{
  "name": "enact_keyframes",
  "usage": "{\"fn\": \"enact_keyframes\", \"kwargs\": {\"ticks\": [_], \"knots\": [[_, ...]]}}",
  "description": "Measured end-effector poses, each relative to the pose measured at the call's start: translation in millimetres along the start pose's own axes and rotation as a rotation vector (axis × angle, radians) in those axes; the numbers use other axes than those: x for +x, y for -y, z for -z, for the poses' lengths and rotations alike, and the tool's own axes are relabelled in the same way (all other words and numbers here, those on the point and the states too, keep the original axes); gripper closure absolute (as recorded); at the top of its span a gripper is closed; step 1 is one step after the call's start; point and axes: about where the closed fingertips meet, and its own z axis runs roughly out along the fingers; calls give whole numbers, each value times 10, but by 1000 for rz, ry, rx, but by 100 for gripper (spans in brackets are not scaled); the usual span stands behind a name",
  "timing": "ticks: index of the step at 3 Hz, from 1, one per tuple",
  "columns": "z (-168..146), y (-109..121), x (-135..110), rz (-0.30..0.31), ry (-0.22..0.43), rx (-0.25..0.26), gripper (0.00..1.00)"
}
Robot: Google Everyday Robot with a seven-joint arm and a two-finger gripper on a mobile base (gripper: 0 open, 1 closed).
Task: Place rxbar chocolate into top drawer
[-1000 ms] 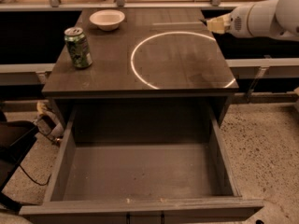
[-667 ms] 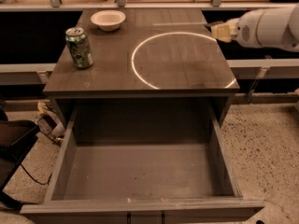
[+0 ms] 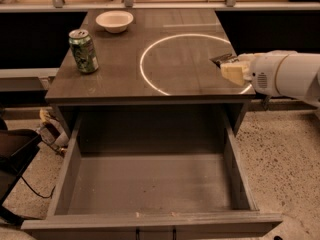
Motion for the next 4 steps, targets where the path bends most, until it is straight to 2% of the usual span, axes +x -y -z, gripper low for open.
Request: {"fn": "enact_keyframes", "kwargs": {"ticks": [1, 2, 3, 4], "knots": [[297, -161, 183, 10, -16, 23, 100], [526, -291, 395, 57, -37, -12, 100], [522, -296, 395, 57, -37, -13, 100], [477, -542, 658, 86, -53, -67, 100]]}}
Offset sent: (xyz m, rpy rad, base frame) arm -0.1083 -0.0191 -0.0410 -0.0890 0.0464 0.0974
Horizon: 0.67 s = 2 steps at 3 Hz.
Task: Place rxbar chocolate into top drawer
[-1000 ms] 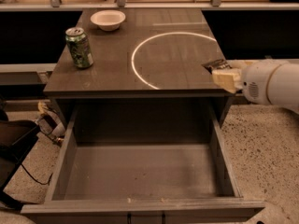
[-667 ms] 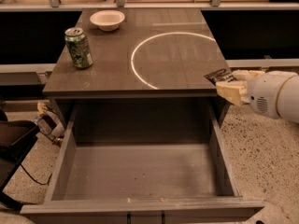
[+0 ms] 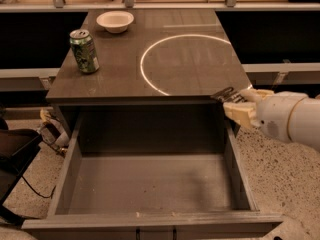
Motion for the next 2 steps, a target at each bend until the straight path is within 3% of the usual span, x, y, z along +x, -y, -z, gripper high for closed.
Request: {"fn": "enact_keyframes", "kwargs": {"ticks": [2], "knots": [[-399, -832, 892, 45, -29, -225, 100]]}}
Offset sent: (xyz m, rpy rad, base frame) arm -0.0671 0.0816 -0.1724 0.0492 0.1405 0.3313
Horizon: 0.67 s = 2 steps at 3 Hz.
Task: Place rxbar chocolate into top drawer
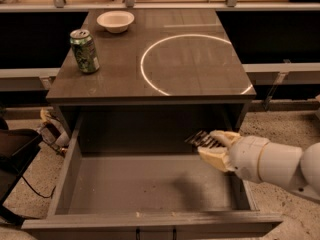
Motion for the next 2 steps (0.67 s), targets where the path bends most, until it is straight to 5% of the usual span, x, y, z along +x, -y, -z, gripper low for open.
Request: {"fn": "enact_keyframes", "kwargs": {"ticks": [2], "knots": [[-882, -281, 570, 42, -66, -152, 100]]}}
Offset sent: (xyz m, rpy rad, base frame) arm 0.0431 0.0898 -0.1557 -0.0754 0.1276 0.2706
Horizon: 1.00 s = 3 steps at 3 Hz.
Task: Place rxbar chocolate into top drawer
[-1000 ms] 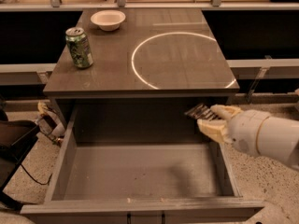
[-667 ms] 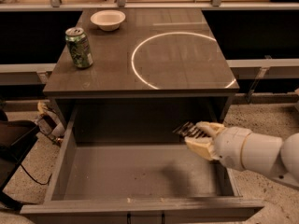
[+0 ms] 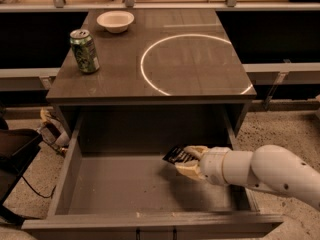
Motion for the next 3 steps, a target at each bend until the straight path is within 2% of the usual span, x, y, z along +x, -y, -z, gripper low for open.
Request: {"fn": "enact_keyframes", "kwargs": {"ticks": [1, 3], "knots": [[-418, 48, 106, 27, -26, -51, 100], [-495, 0, 83, 37, -28, -68, 51]]}}
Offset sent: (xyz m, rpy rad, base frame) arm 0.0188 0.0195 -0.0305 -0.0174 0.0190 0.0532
